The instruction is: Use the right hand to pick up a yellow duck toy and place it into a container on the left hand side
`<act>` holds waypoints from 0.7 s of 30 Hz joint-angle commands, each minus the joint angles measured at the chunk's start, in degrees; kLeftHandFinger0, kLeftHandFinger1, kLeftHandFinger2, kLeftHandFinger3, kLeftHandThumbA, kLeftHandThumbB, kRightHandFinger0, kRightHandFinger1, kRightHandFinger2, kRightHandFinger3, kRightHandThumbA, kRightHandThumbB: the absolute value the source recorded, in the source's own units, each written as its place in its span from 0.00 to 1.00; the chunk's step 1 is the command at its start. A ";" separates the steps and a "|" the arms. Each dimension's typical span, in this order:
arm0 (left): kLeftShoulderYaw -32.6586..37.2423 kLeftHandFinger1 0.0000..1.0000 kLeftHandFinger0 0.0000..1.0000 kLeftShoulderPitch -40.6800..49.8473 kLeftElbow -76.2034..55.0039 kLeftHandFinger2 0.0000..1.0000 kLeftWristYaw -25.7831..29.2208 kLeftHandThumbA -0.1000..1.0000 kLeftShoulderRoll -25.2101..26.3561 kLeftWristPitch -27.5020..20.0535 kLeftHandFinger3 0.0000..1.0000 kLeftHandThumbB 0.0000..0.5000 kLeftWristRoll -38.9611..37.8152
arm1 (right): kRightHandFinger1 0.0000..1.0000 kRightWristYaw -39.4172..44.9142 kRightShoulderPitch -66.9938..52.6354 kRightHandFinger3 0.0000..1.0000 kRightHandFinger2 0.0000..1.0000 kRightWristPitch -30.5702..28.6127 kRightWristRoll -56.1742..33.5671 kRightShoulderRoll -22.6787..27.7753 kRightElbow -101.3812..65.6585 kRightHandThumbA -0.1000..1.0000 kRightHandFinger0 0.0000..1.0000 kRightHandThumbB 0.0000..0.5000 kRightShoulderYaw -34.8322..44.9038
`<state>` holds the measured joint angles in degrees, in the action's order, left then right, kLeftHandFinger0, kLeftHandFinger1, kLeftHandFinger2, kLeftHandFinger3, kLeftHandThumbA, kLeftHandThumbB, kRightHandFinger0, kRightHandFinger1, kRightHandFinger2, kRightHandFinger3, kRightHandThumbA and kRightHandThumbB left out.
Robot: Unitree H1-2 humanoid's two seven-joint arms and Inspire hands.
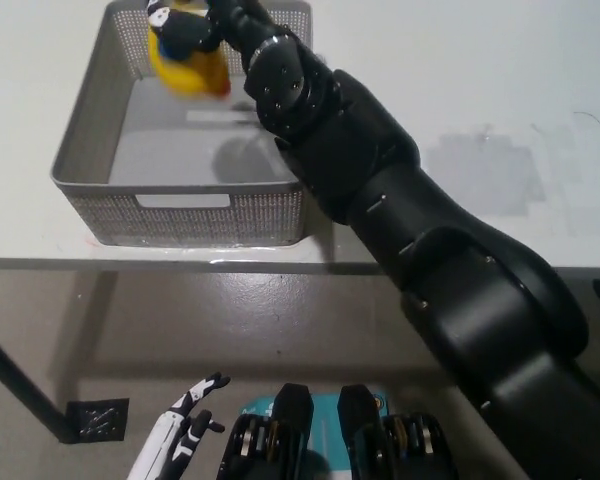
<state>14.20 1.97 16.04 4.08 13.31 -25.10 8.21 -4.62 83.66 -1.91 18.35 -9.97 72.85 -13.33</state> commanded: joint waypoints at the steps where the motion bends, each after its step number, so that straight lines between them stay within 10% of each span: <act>1: 0.24 0.99 0.63 -0.94 -1.75 1.00 -1.55 1.00 1.13 -1.83 0.99 1.00 -0.62 | 1.00 2.55 3.34 1.00 1.00 -0.26 0.98 3.01 -1.08 0.92 1.00 1.00 -1.56; 15: 0.50 0.99 0.63 -1.58 -1.12 1.00 -1.66 1.00 0.67 -1.83 1.00 1.00 0.26 | 1.00 4.63 0.50 1.00 1.00 -0.67 -0.61 8.25 -8.35 1.00 1.00 1.00 -0.59; 21: 0.45 1.00 0.62 -2.28 -1.53 1.00 -1.36 1.00 1.12 -1.83 1.00 1.00 0.92 | 1.00 8.56 -7.67 1.00 1.00 5.75 -2.71 16.27 -37.66 1.00 1.00 0.87 3.78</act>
<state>14.51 1.07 16.03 2.79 13.48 -25.09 8.23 -0.44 78.43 -1.20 18.32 -0.96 57.94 -13.49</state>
